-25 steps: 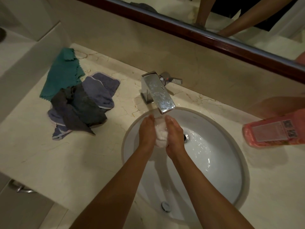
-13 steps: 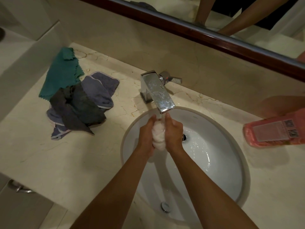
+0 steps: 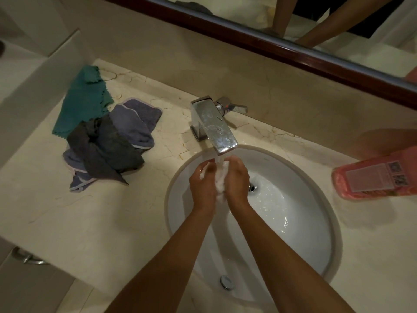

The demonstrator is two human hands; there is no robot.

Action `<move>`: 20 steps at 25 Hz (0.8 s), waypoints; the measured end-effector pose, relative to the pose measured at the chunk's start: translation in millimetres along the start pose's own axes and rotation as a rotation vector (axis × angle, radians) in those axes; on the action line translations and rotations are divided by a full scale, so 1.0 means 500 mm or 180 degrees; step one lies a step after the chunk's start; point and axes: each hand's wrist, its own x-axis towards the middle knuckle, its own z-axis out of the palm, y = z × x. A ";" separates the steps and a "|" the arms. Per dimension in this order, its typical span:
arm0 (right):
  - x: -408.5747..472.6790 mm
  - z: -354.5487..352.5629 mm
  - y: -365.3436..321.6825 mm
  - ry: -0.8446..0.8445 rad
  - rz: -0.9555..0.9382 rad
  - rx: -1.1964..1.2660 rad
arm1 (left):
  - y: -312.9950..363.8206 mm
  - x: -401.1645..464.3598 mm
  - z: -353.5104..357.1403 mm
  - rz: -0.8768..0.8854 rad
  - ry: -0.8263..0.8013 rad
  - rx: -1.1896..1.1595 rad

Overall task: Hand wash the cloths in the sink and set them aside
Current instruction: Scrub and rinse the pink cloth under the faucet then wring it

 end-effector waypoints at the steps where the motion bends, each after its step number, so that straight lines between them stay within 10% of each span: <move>1: -0.008 -0.004 0.005 -0.0082 0.0024 0.0196 | 0.003 0.004 0.002 0.0097 0.0118 0.0049; 10: -0.028 -0.018 0.019 -0.0431 0.1461 0.2091 | 0.002 -0.017 0.017 0.0518 -0.0248 0.0133; 20: -0.009 -0.040 0.018 -0.0272 -0.0635 -0.0094 | 0.033 0.007 -0.018 -0.1611 -0.0783 0.0194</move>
